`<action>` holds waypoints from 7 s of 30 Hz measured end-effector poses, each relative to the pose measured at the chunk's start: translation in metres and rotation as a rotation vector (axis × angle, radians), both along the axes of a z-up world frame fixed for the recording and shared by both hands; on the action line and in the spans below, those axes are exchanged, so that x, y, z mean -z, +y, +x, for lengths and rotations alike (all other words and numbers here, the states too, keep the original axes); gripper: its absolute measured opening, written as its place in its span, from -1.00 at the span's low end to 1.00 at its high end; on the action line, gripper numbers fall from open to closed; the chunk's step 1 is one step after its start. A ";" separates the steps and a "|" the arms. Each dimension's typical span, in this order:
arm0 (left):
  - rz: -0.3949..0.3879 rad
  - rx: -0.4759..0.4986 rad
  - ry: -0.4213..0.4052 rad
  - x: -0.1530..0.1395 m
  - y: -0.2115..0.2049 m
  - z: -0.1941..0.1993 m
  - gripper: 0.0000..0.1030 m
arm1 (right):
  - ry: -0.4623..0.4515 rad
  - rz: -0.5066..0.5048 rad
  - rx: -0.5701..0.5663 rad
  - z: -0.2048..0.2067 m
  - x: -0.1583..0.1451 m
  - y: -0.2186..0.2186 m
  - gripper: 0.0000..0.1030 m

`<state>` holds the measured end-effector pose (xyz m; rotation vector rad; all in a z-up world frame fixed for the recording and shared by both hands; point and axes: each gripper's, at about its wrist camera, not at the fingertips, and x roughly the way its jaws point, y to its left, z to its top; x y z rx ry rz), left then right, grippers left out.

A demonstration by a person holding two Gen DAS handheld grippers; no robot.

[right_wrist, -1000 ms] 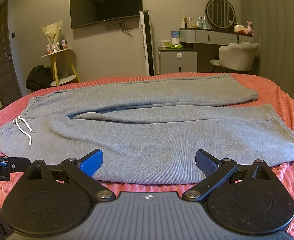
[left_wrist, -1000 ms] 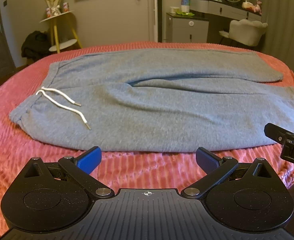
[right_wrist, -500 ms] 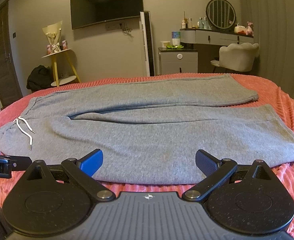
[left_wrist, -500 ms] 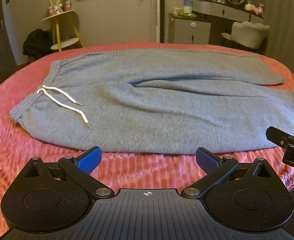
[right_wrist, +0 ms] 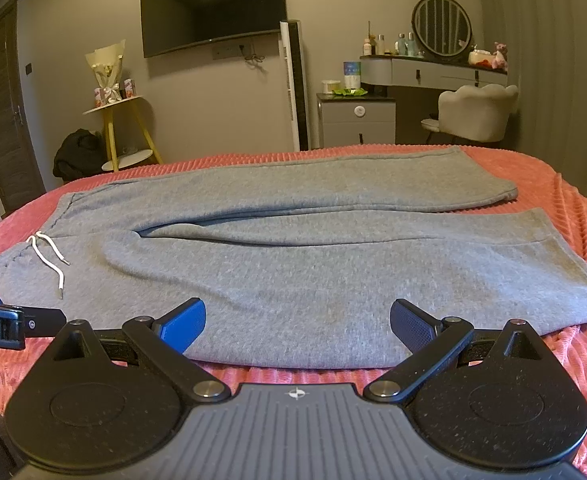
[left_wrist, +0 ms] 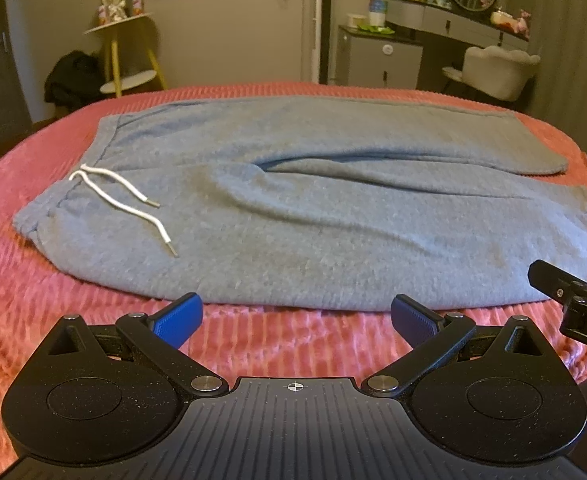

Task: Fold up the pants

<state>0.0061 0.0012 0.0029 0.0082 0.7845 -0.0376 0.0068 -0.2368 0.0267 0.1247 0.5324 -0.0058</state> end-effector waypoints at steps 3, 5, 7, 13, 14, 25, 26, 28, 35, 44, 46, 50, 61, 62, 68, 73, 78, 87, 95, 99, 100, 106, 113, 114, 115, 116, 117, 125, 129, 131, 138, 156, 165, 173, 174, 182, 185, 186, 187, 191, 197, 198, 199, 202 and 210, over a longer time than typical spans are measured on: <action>0.008 0.003 0.001 0.001 0.000 0.001 1.00 | 0.003 0.001 0.002 0.001 0.001 0.000 0.92; 0.009 0.003 0.003 0.001 0.000 0.001 1.00 | 0.004 0.002 0.001 0.001 0.001 0.000 0.92; 0.005 -0.001 0.006 0.001 0.001 0.002 1.00 | 0.006 0.002 0.001 0.002 0.001 0.000 0.92; -0.004 -0.012 0.013 0.002 0.005 0.004 1.00 | 0.001 0.006 -0.003 0.002 0.001 -0.001 0.92; -0.004 -0.012 0.014 0.002 0.005 0.003 1.00 | 0.001 0.007 -0.005 0.002 0.001 -0.001 0.92; -0.022 -0.003 0.021 0.004 0.005 0.009 1.00 | 0.031 0.022 -0.015 0.007 0.004 -0.003 0.92; -0.024 -0.001 0.022 0.005 0.005 0.010 1.00 | 0.034 0.020 -0.016 0.007 0.004 -0.003 0.92; -0.027 0.000 0.027 0.006 0.005 0.012 1.00 | 0.038 0.017 -0.020 0.008 0.005 -0.002 0.92; -0.039 0.005 0.033 0.010 0.005 0.017 1.00 | 0.044 0.004 -0.017 0.010 0.007 -0.001 0.92; -0.059 -0.001 0.053 0.018 0.009 0.025 1.00 | 0.065 -0.006 0.000 0.018 0.010 -0.004 0.92; -0.060 -0.004 0.056 0.019 0.010 0.026 1.00 | 0.071 -0.013 0.000 0.020 0.010 -0.004 0.92; -0.064 -0.009 0.067 0.024 0.011 0.030 1.00 | 0.083 -0.024 -0.001 0.024 0.013 -0.002 0.92; -0.062 -0.029 0.060 0.033 0.008 0.049 1.00 | 0.119 -0.013 0.048 0.052 0.027 -0.018 0.92; -0.059 -0.038 0.053 0.033 0.007 0.053 1.00 | 0.118 -0.008 0.060 0.058 0.029 -0.023 0.92; -0.068 -0.142 -0.048 0.032 0.012 0.100 1.00 | 0.196 0.029 0.138 0.117 0.050 -0.060 0.92; -0.023 -0.256 -0.118 0.049 0.025 0.164 1.00 | 0.312 0.087 0.183 0.158 0.082 -0.093 0.93; 0.093 -0.390 -0.212 0.077 0.044 0.200 1.00 | 0.418 0.060 0.066 0.179 0.070 -0.100 0.93; 0.016 -0.372 -0.166 0.107 0.069 0.212 1.00 | 0.190 0.164 0.339 0.383 -0.001 -0.203 0.61; -0.012 -0.372 -0.170 0.112 0.071 0.211 1.00 | 0.305 0.320 0.544 0.519 0.032 -0.233 0.08; -0.020 -0.370 -0.173 0.114 0.073 0.212 1.00 | 0.370 0.349 0.612 0.534 0.061 -0.239 0.05; -0.022 -0.370 -0.174 0.114 0.074 0.212 1.00 | 0.365 0.335 0.617 0.534 0.063 -0.234 0.01; -0.038 -0.370 -0.176 0.114 0.076 0.211 1.00 | 0.281 0.287 0.566 0.500 0.050 -0.220 -0.93; -0.068 -0.368 -0.184 0.111 0.080 0.210 1.00 | 0.044 0.461 0.502 0.311 0.026 -0.221 -0.98; -0.071 -0.368 -0.185 0.111 0.081 0.210 1.00 | 0.026 0.497 0.511 0.276 0.031 -0.220 -0.98; -0.074 -0.368 -0.187 0.110 0.081 0.210 1.00 | 0.031 0.535 0.527 0.242 0.040 -0.218 -0.98; -0.081 -0.368 -0.190 0.109 0.082 0.209 1.00 | 0.045 0.567 0.536 0.218 0.052 -0.216 -0.98; -0.088 -0.368 -0.192 0.108 0.083 0.208 1.00 | 0.069 0.583 0.534 0.199 0.064 -0.214 -0.97; -0.277 -0.331 -0.216 0.050 0.099 0.211 0.95 | 0.099 0.721 0.641 0.167 0.103 -0.238 -0.53; -0.367 -0.250 -0.196 0.020 0.122 0.278 0.95 | 0.093 0.851 0.666 0.178 0.118 -0.255 -0.50; -0.400 -0.275 -0.145 0.020 0.134 0.316 0.95 | 0.061 0.888 0.670 0.181 0.121 -0.257 -0.46; -0.492 -0.393 0.126 0.062 0.151 0.407 0.17 | 0.032 0.960 0.676 0.196 0.131 -0.268 -0.47; -0.606 -0.306 -0.014 -0.029 0.158 0.155 -0.86 | -0.185 0.829 0.561 0.083 0.029 -0.285 -0.91; -0.474 -0.538 0.104 0.050 0.186 0.119 0.00 | 0.059 0.860 0.718 0.036 0.115 -0.281 -0.83; -0.523 -0.675 0.140 0.062 0.225 0.152 -0.20 | 0.072 0.903 0.687 0.054 0.124 -0.271 -0.66; -0.524 -0.681 0.149 0.061 0.226 0.155 -0.63 | 0.072 0.896 0.688 0.056 0.122 -0.271 -0.76; -0.448 -0.553 0.014 0.008 0.224 0.129 -0.74 | -0.100 0.617 0.655 0.031 0.060 -0.256 -0.91; -0.378 -0.576 0.133 0.034 0.220 0.128 -0.72 | -0.034 0.544 0.690 0.025 0.075 -0.257 -0.91; -0.346 -0.589 0.176 0.042 0.218 0.129 -0.66 | 0.026 0.529 0.711 0.027 0.086 -0.259 -0.91; -0.319 -0.593 0.182 0.044 0.216 0.123 -0.55 | 0.077 0.526 0.724 0.027 0.096 -0.262 -0.89; -0.110 -0.625 0.107 0.013 0.192 0.118 -0.17 | 0.102 0.442 0.838 0.013 0.094 -0.261 -0.78; 0.054 -0.474 -0.089 -0.025 0.146 0.125 0.21 | -0.033 0.202 0.721 0.024 0.053 -0.223 -0.58; 0.062 -0.420 -0.106 -0.023 0.130 0.134 0.33 | -0.037 0.186 0.638 0.035 0.053 -0.211 -0.57; 0.068 -0.387 -0.116 -0.020 0.117 0.141 0.40 | -0.032 0.170 0.545 0.049 0.055 -0.197 -0.56; 0.120 -0.288 -0.124 0.009 0.076 0.180 0.41 | -0.014 0.116 0.291 0.095 0.065 -0.143 -0.56; 0.253 -0.212 -0.013 0.085 0.047 0.247 0.52 | 0.099 -0.028 -0.090 0.191 0.100 -0.048 -0.55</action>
